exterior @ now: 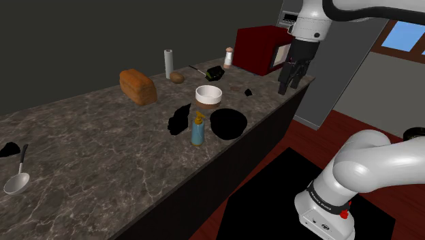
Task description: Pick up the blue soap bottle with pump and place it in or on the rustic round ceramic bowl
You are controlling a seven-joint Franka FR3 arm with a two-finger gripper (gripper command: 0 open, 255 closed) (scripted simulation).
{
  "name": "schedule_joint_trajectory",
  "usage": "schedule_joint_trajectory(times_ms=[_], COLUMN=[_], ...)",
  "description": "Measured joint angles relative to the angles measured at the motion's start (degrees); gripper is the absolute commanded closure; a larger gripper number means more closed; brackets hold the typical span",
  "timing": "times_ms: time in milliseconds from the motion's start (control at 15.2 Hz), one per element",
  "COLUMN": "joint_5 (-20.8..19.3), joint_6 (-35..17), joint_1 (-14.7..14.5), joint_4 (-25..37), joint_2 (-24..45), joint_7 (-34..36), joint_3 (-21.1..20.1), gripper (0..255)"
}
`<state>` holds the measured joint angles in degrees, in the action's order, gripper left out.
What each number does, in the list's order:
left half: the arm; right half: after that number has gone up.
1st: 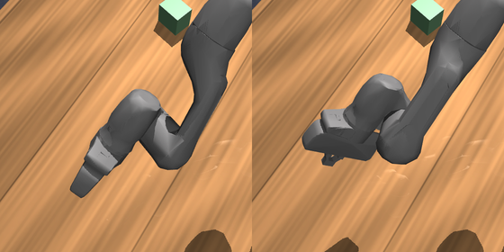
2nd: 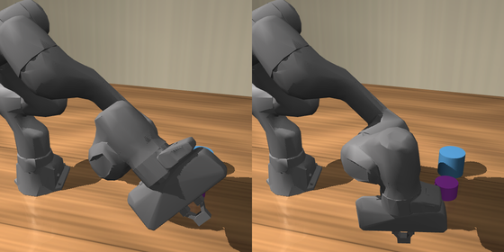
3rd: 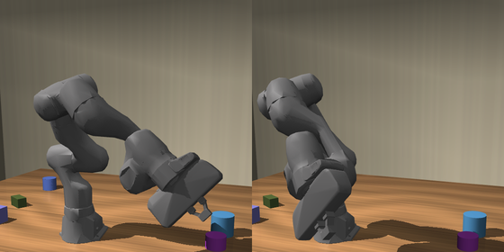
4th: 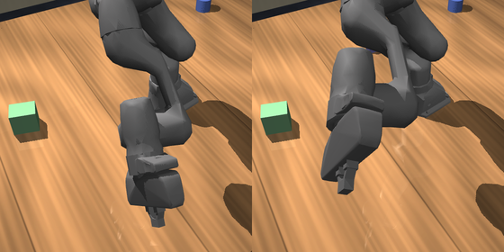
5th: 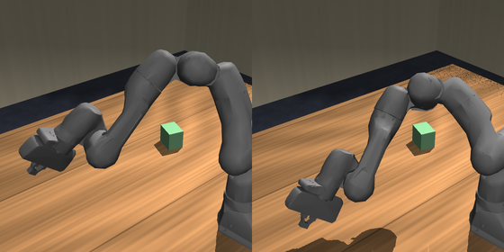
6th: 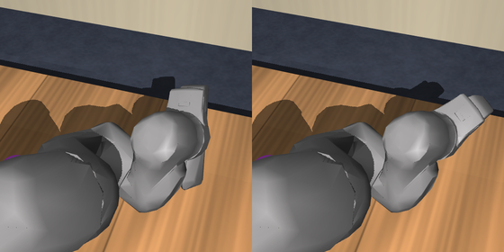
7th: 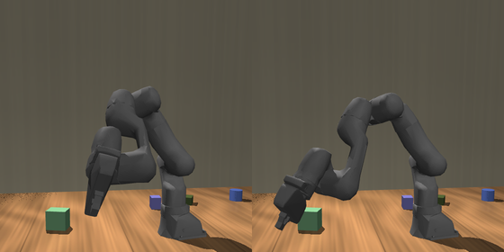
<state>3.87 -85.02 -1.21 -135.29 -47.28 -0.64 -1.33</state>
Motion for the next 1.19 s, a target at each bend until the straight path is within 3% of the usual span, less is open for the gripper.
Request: schedule_joint_trajectory(times_ms=[330, 1188], joint_5=[1.69, 5.52], joint_6=[-5.62, -27.48], joint_1=[-0.62, -2.55], joint_4=[-1.36, 3.37], joint_2=[3.49, 25.9], joint_7=[1.63, 8.44], joint_3=[-1.89, -9.68], gripper=[0, 0])
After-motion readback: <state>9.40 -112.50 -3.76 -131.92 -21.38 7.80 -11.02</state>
